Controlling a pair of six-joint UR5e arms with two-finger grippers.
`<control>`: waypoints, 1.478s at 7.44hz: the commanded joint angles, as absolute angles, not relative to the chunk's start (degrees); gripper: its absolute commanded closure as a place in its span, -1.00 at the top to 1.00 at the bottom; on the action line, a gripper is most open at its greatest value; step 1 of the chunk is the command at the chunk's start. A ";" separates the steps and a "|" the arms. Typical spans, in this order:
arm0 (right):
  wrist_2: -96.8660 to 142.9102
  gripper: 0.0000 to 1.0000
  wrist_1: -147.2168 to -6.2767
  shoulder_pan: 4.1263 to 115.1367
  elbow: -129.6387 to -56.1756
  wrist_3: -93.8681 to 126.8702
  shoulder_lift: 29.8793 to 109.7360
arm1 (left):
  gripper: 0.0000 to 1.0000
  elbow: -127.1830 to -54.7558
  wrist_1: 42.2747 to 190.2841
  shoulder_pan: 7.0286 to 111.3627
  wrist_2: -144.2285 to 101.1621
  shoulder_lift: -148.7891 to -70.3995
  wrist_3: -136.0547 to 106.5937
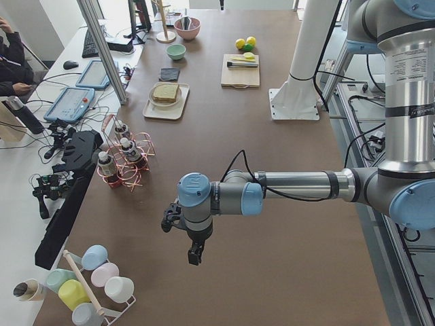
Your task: Make sandwich and place on tray
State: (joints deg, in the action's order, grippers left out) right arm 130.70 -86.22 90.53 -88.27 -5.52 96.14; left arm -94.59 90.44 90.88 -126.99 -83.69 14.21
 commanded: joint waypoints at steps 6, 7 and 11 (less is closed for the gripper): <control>130.87 1.00 -86.13 90.53 -88.42 -5.54 96.33 | 0.97 -93.17 87.98 91.14 -126.12 -83.41 13.80; 130.96 1.00 -86.22 90.53 -88.42 -5.54 96.33 | 0.97 -92.82 87.98 91.14 -126.12 -83.41 13.80; 131.04 1.00 -86.13 90.53 -88.42 -5.54 96.24 | 0.97 -92.46 88.07 91.23 -126.12 -83.41 13.89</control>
